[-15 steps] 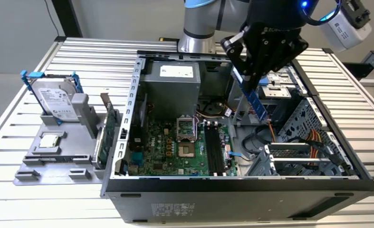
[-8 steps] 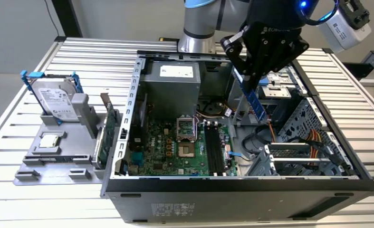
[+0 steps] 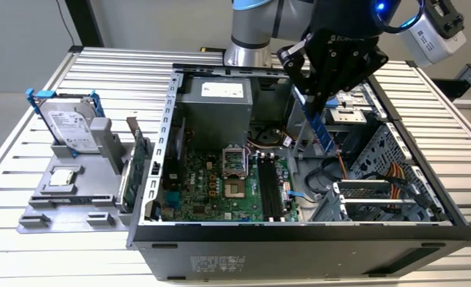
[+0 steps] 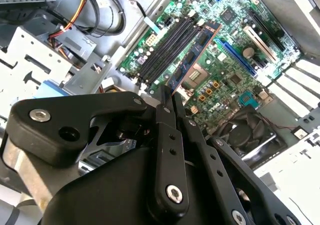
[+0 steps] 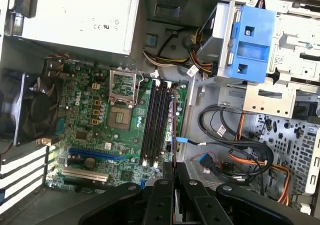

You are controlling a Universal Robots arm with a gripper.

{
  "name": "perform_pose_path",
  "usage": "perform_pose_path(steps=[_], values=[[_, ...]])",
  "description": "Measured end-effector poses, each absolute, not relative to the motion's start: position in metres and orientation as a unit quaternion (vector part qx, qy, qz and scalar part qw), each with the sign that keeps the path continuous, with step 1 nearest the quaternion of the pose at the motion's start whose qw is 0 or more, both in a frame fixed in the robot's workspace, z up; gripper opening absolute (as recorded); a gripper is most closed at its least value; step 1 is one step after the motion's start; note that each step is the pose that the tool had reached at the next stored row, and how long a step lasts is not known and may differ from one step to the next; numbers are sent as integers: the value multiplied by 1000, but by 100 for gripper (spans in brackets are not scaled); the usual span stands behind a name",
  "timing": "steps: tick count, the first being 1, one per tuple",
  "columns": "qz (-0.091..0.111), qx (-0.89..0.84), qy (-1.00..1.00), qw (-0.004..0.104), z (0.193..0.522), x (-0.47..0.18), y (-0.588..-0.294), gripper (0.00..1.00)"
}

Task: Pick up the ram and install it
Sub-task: 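Insert the ram into the slot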

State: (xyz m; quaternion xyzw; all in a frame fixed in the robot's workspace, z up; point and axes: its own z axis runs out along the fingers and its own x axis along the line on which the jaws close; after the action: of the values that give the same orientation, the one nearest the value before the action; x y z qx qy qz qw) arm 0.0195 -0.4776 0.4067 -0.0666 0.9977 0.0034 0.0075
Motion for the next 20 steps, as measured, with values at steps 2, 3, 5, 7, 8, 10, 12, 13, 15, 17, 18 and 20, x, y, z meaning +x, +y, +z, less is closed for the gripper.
perform_pose_path(steps=[2,3,5,7,8,10,12,13,15,17,18,20], values=[[3,-57,998,8,404,19,-478,0],[3,-51,999,8,403,19,-478,0],[3,-41,999,8,402,19,-478,0],[3,-30,1000,8,400,19,-478,0],[3,-26,1000,8,399,19,-478,0],[3,-15,1000,8,396,19,-478,0],[3,-7,1000,8,393,19,-478,0],[3,-5,1000,8,392,19,-478,0],[3,-5,1000,8,391,19,-478,0],[3,-5,1000,8,391,19,-478,0],[3,-5,1000,7,391,19,-478,0],[3,-5,1000,7,390,19,-478,0]])
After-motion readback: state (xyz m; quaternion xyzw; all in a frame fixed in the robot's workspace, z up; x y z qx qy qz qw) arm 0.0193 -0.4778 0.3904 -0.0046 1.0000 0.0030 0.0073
